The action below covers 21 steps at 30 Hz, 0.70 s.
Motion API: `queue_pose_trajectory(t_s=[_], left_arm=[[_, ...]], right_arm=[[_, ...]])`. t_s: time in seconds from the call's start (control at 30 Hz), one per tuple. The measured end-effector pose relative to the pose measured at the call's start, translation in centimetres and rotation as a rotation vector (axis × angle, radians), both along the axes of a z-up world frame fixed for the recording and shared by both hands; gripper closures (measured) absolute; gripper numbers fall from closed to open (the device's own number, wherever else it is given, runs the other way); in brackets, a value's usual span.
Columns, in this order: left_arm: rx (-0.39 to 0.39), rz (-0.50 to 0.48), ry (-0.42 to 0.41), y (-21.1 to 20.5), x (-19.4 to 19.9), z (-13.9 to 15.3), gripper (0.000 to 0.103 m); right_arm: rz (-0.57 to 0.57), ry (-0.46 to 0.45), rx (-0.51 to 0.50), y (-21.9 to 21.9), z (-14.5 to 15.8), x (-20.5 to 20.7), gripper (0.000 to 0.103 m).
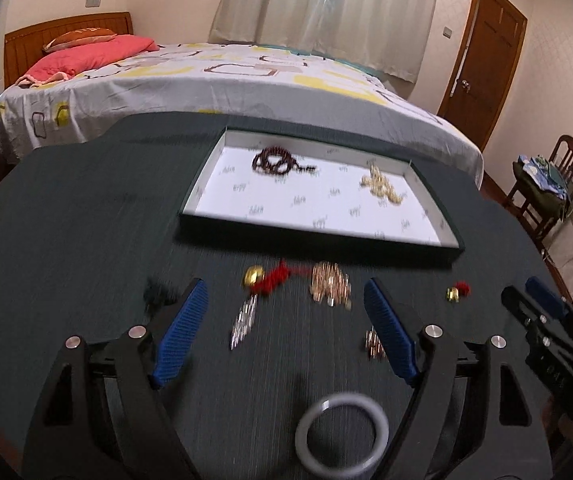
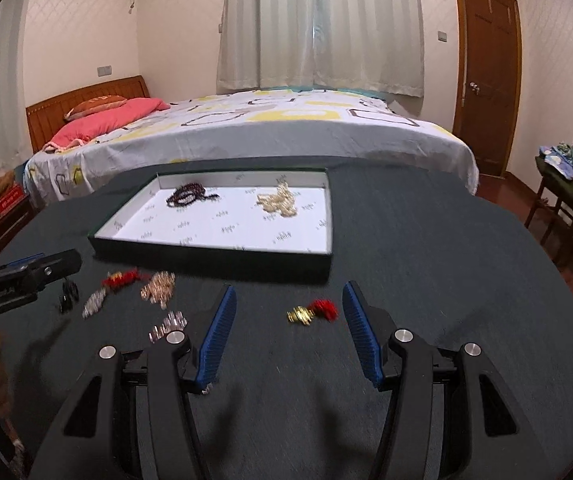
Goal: Organize jewelry
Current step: 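Move the left tool to the white jade bangle and close on it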
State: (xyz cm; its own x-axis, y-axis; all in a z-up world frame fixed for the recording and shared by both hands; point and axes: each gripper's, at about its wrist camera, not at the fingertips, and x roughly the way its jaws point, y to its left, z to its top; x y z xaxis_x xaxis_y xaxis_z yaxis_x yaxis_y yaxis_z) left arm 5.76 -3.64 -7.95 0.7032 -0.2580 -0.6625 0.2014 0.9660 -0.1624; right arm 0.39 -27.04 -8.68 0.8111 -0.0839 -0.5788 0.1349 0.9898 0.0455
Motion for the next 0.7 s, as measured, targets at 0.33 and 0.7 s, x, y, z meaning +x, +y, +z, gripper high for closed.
queue_pose_trajectory(t_s=[0.33,0.7], left_arm=[[0.035,-0.025,0.007,-0.8,-4.9,-2.4,0.024],[0.067,-0.078,-0.083,-3.5,-7.5,-3.7,0.016]], right_arm=[[-0.017,0.031,-0.001,-0.2,-2.5,-4.4,0.048],[-0.020,0.030,0.030,-0.8,-3.7,-6.3,0.048]])
